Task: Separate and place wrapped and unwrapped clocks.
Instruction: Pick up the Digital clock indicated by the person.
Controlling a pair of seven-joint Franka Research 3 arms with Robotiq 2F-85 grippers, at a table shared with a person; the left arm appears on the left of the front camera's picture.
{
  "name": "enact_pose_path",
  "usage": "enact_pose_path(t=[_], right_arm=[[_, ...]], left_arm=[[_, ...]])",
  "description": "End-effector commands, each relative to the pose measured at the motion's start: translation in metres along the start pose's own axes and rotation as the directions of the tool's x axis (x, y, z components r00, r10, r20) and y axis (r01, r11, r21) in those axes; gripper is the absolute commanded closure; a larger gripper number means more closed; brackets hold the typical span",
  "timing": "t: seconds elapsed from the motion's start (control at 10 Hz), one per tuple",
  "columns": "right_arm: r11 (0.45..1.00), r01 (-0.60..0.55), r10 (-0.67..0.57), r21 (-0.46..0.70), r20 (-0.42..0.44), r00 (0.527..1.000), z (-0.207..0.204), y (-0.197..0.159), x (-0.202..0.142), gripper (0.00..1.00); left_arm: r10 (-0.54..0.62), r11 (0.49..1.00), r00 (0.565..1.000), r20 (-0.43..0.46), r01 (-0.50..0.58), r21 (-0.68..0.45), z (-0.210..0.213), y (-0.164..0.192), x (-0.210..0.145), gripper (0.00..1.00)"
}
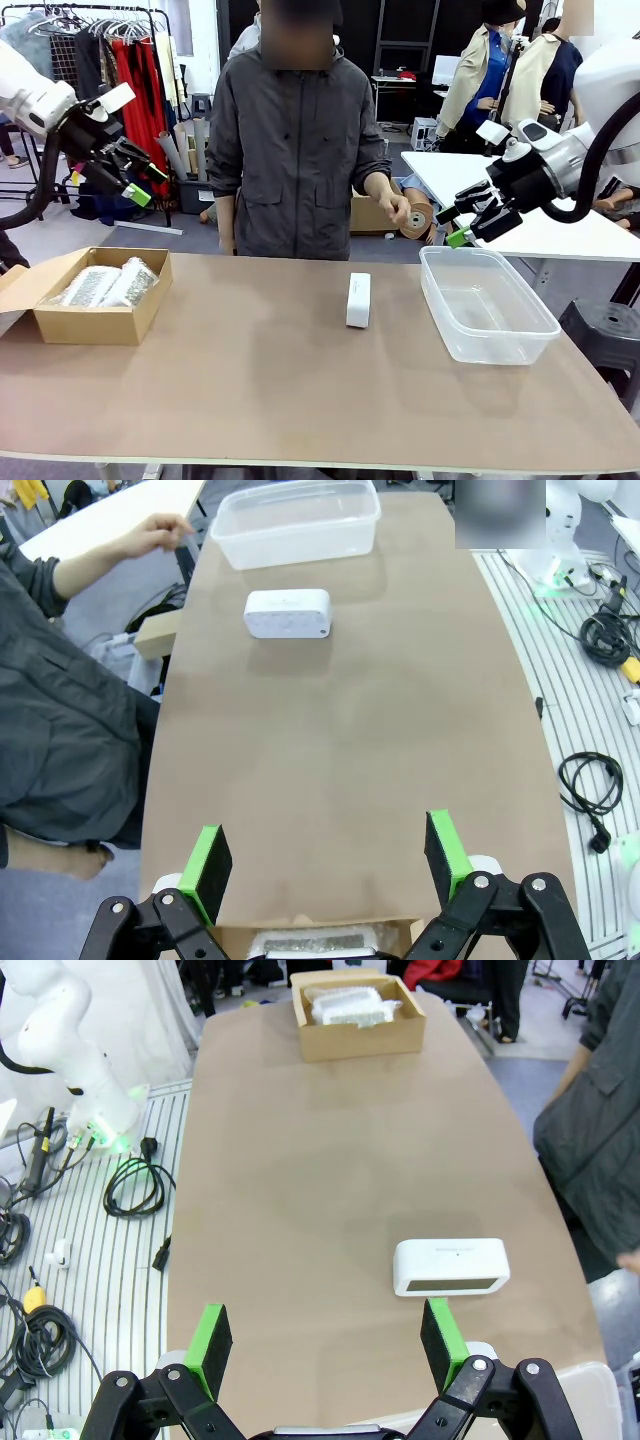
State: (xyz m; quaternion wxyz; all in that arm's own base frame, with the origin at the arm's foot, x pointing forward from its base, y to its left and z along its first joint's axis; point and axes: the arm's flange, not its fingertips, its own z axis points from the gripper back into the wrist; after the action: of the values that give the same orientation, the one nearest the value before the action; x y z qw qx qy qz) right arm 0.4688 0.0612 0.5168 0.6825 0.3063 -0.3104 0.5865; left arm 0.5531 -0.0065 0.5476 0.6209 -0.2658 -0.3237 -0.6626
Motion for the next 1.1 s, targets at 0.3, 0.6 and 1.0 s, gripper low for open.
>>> enact_pose_path(t=[0.3,0.6,1.0], right_arm=[[1.000,-0.004,0.004,0.001,0.001,1.000,-0.0001,0.0014,0.0004,0.00],[1.000,-0.004,0.004,0.001,0.001,1.000,-0.0001,0.0014,0.0004,0.00],[1.000,-0.004,0.004,0.001,0.001,1.000,-0.0001,0.0014,0.0004,0.00]], left_arm=[[-0.005,1.000,1.000,0.000,0.005,0.004,0.0011,-0.0020,0.0020,0.00],[-0.005,1.000,1.000,0.000,0.005,0.004,0.0011,-0.0020,0.0020,0.00],[-0.005,1.000,1.000,0.000,0.005,0.004,0.0011,-0.0020,0.0020,0.00]])
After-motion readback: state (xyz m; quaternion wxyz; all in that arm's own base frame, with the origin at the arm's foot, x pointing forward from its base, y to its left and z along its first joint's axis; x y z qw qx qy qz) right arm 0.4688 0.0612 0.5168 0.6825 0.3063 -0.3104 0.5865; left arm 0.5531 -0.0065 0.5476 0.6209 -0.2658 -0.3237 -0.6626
